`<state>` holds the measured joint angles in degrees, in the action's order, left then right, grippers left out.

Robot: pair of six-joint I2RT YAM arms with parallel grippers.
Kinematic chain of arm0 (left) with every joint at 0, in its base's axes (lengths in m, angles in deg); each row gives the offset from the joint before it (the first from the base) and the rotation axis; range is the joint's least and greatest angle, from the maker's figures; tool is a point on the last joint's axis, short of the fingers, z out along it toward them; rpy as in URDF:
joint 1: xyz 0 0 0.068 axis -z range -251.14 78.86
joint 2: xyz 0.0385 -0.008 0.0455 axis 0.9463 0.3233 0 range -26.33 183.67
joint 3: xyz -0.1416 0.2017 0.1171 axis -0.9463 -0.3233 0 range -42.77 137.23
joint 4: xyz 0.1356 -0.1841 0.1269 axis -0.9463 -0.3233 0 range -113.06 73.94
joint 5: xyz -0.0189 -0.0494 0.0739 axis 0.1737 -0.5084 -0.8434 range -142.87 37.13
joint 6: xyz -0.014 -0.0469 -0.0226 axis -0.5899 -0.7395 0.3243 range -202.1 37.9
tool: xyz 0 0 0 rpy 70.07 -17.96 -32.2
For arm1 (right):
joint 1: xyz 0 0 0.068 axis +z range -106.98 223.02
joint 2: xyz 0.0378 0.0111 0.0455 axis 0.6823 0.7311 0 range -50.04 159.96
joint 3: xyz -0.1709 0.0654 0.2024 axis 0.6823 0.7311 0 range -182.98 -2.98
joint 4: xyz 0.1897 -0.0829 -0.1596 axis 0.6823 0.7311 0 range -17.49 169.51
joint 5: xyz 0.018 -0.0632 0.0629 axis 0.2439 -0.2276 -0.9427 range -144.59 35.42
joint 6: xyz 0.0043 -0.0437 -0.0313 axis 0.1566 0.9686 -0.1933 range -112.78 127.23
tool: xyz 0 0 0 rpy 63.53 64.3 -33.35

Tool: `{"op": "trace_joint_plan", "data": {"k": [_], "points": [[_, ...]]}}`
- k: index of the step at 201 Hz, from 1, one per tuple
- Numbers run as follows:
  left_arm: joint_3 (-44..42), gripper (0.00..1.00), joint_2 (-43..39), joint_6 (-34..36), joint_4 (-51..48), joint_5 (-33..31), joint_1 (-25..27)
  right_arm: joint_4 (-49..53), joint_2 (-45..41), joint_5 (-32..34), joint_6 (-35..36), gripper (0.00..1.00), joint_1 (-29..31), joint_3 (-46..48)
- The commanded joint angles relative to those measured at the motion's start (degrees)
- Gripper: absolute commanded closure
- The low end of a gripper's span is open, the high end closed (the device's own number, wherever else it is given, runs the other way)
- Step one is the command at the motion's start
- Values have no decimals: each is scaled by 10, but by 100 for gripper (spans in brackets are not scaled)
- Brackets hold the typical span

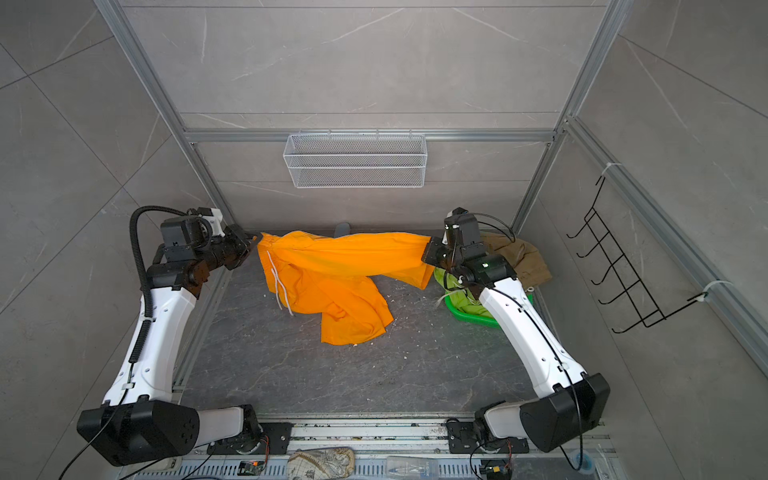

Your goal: Fold and stack the shorts

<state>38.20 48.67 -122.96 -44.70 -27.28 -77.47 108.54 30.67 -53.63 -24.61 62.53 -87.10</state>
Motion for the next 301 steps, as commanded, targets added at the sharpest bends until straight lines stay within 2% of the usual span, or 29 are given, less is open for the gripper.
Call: {"op": "trace_joint_plan", "data": {"k": [1, 25, 44, 61, 100, 121, 142, 166, 178, 194, 210, 228, 268, 301], "points": [[10, 100, -9, 21, 12, -40, -18, 28, 8, 27, 13, 100, -18, -32], [39, 100, -13, 37, -10, -51, -18, 48, 4, 8, 19, 100, -23, -86], [62, 100, -29, 36, 32, 2, -17, 79, -1, -1, 27, 100, -24, -155], [81, 100, -58, 17, 66, 19, -16, 109, -7, -11, 37, 100, -24, -226], [201, 100, -111, 17, 27, 27, -16, 129, -68, -78, 56, 100, -24, -334], [266, 100, -133, -7, -3, 33, -16, 155, -81, -80, 76, 100, -24, -415], [309, 100, -145, -62, -9, 41, -16, 217, -41, -61, 91, 100, -25, -563], [341, 100, -137, -110, -7, 56, -16, 285, 52, -19, 106, 100, -24, -737], [347, 100, -123, -118, -1, 67, -16, 284, 83, 0, 116, 100, -25, -754], [348, 100, -93, -112, -24, 75, -16, 253, 107, 11, 122, 100, -39, -703], [312, 100, -68, -94, -37, 83, -16, 234, 146, -18, 107, 100, -76, -658], [199, 100, -64, -79, -16, 74, -16, 226, 217, -62, 91, 100, -110, -625], [-52, 100, -29, -26, 28, 67, -16, 177, 349, -85, 93, 100, -113, -560], [-163, 100, 36, 17, 52, 40, -16, 155, 419, -95, 85, 100, -105, -543]]}}
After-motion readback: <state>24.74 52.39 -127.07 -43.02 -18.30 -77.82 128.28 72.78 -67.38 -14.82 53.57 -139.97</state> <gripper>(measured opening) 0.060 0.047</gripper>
